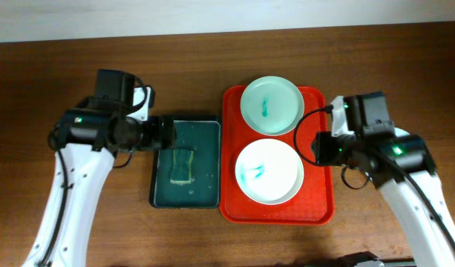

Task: Clean dirty plates on tray and stack at the side

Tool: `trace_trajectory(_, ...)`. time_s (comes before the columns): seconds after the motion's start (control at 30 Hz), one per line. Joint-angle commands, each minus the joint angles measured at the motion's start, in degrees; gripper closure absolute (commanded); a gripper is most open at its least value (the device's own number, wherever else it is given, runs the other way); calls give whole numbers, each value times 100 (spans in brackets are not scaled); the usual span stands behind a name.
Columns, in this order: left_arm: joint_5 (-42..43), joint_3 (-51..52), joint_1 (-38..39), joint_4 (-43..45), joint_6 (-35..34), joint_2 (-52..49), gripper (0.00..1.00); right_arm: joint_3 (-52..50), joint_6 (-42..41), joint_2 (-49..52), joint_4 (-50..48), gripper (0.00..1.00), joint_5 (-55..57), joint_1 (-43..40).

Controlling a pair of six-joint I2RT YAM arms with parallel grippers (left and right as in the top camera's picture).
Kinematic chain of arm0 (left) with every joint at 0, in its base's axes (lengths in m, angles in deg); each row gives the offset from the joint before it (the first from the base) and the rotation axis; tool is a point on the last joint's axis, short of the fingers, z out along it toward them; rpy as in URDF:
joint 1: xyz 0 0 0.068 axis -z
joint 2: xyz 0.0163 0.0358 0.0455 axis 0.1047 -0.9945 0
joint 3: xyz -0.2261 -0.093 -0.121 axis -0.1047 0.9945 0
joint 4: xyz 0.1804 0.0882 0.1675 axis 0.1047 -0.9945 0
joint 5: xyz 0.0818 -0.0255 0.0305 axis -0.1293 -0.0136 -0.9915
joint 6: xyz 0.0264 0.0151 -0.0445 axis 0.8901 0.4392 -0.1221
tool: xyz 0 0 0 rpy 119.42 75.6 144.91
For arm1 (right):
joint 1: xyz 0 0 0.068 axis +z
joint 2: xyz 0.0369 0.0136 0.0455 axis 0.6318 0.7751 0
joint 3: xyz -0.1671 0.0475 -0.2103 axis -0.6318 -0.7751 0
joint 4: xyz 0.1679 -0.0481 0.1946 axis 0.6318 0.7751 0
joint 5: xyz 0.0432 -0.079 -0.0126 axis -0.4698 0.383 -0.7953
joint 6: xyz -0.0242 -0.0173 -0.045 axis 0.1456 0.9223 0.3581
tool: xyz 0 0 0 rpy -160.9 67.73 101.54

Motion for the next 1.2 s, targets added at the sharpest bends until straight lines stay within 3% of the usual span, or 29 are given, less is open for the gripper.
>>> trace_trajectory(0.0, -63, 868, 271, 754, -48, -765, 16, 81, 125, -260, 125, 62, 46, 31)
trace_trajectory(0.1, -42, 1294, 590, 1034, -50, -1665, 39, 72, 125, -144, 269, 62, 46, 31)
trace_trajectory(0.2, -44, 1333, 837, 1073, -44, -2402, 53, 72, 122, 31, 284, 62, 46, 31)
trace_trajectory(0.27, -44, 1333, 903, 1119, -52, -2710, 70, 72, 122, 149, 297, 62, 46, 31)
trace_trajectory(0.33, -44, 1331, 901, 1121, -52, -2771, 97, 72, 122, 243, 310, 62, 46, 31)
trace_trajectory(0.37, -44, 1292, 901, 1093, -52, -2758, 100, 72, 122, 286, 313, 62, 46, 31)
trace_trajectory(0.43, -42, 1043, 901, 863, -55, -2747, 100, 72, 122, 310, 337, 63, 46, 31)
trace_trajectory(0.47, -44, 776, 898, 595, -55, -2726, 92, 72, 122, 310, 352, 62, 46, 31)
trace_trajectory(0.5, -66, 557, 885, 402, -52, -2710, 78, 72, 122, 310, 369, 63, 48, 31)
trace_trajectory(0.6, -413, 192, 872, 385, -52, -2706, 46, 72, 125, 310, 398, 63, 48, 31)
trace_trajectory(0.7, -793, 271, 874, 695, -57, -2767, 42, 72, 125, 310, 393, 63, 48, 31)
trace_trajectory(0.8, -597, 570, 874, 1167, -57, -3088, 48, 72, 122, 310, 393, 63, 48, 31)
trace_trajectory(0.83, -439, 664, 874, 1226, -55, -3213, 62, 72, 122, 310, 396, 63, 48, 31)
trace_trajectory(0.87, -380, 673, 874, 1202, -57, -3329, 99, 72, 122, 310, 396, 63, 48, 31)
trace_trajectory(0.97, -326, 514, 872, 1043, -57, -3220, 100, 72, 122, 310, 398, 63, 46, 31)
trace_trajectory(1.0, -295, 330, 872, 883, -55, -3097, 93, 72, 122, 310, 413, 63, 48, 31)
trace_trajectory(1.07, -299, -44, 872, 509, -55, -2789, 60, 72, 122, 310, 435, 63, 48, 31)
trace_trajectory(1.17, -297, -297, 874, 76, -55, -2391, 44, 72, 125, 310, 474, 63, 48, 31)
